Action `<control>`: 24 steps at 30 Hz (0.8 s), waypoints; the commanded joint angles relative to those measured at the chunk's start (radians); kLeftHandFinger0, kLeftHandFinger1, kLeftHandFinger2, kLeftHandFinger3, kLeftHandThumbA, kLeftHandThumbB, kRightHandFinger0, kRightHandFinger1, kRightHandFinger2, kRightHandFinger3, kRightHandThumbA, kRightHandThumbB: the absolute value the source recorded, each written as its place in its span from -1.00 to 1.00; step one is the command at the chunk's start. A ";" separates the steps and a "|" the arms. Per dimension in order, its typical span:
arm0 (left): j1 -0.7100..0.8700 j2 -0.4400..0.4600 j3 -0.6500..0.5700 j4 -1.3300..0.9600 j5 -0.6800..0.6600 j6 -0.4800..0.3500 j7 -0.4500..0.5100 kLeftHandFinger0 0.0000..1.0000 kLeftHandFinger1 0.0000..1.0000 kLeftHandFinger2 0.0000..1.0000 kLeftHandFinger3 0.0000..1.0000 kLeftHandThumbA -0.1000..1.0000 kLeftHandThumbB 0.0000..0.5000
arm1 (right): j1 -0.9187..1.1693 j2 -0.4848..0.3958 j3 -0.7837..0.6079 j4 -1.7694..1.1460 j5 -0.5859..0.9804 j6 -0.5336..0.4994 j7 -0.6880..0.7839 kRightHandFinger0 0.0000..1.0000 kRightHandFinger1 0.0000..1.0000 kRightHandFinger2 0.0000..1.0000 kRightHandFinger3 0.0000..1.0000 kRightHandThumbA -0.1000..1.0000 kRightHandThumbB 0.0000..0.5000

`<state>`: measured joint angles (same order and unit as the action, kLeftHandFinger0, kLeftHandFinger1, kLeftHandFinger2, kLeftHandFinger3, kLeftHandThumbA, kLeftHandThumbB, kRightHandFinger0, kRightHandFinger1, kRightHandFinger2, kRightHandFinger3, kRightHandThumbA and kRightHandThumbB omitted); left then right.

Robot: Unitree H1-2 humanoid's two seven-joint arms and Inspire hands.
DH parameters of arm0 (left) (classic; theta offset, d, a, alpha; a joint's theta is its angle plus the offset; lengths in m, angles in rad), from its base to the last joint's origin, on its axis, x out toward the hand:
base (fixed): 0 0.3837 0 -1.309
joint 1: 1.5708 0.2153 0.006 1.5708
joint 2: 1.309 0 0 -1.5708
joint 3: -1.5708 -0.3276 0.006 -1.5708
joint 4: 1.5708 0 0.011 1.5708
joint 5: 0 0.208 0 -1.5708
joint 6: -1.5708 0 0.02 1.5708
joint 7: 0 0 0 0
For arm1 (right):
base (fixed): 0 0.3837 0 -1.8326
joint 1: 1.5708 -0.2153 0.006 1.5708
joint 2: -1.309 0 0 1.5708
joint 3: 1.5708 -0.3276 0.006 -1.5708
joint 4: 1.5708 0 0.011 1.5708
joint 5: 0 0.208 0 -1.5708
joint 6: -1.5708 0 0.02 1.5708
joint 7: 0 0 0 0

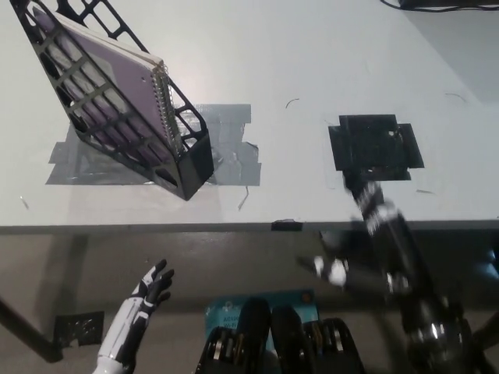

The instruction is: A shelf with a book inside it is placed on the center of the desk infront of the robot. The robot uses its right hand to grab the book, take it out and hand it to a person.

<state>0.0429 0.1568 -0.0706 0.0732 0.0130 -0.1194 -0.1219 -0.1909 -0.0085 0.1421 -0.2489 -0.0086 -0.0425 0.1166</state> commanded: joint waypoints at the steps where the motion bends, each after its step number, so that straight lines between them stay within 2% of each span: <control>1: 0.004 -0.004 -0.003 -0.021 -0.011 -0.032 -0.014 1.00 1.00 1.00 1.00 0.91 -0.10 | -0.181 0.064 0.005 0.029 0.047 0.092 0.005 1.00 1.00 1.00 1.00 1.00 0.05; 6: 0.000 -0.002 -0.005 -0.032 -0.001 -0.025 -0.012 1.00 1.00 1.00 1.00 0.92 -0.10 | -0.310 0.113 -0.002 0.181 0.054 0.120 0.004 1.00 1.00 1.00 1.00 1.00 0.11; 10: -0.002 -0.003 -0.005 -0.030 -0.009 -0.027 -0.016 1.00 1.00 1.00 1.00 0.91 -0.11 | -0.410 0.139 -0.002 0.322 0.041 0.100 0.004 1.00 1.00 1.00 1.00 1.00 0.22; 13: -0.006 -0.002 -0.011 -0.029 0.005 -0.028 -0.013 1.00 1.00 1.00 1.00 0.95 -0.04 | -0.525 0.168 -0.010 0.478 0.046 0.096 0.001 1.00 1.00 1.00 1.00 1.00 0.34; 15: -0.009 0.000 -0.014 -0.023 0.008 -0.038 -0.015 1.00 1.00 1.00 1.00 0.96 -0.11 | -0.562 0.181 -0.017 0.534 0.050 0.096 -0.003 1.00 1.00 1.00 1.00 1.00 0.34; 18: -0.011 0.002 -0.016 -0.020 0.009 -0.043 -0.014 1.00 1.00 1.00 1.00 0.97 -0.16 | -0.612 0.208 -0.034 0.627 0.067 0.080 -0.008 1.00 1.00 1.00 1.00 1.00 0.14; 20: -0.013 0.002 -0.016 -0.023 0.008 -0.037 -0.012 1.00 1.00 1.00 1.00 0.97 -0.12 | -0.641 0.224 -0.049 0.686 0.082 0.058 -0.004 1.00 1.00 1.00 1.00 1.00 0.09; 21: -0.015 0.000 -0.016 -0.025 0.010 -0.037 -0.010 1.00 1.00 1.00 1.00 0.98 -0.05 | -0.661 0.234 -0.055 0.727 0.085 0.041 -0.004 1.00 1.00 1.00 1.00 1.00 0.00; 24: -0.020 0.001 -0.017 -0.023 0.017 -0.042 -0.007 1.00 1.00 1.00 1.00 0.98 -0.09 | -0.700 0.249 -0.066 0.798 0.084 0.016 -0.008 1.00 1.00 1.00 1.00 1.00 0.19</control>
<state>0.0374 0.1536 -0.0856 0.0724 0.0199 -0.1225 -0.1216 -0.8012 0.2029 0.0968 0.4913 0.0391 0.0474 0.1155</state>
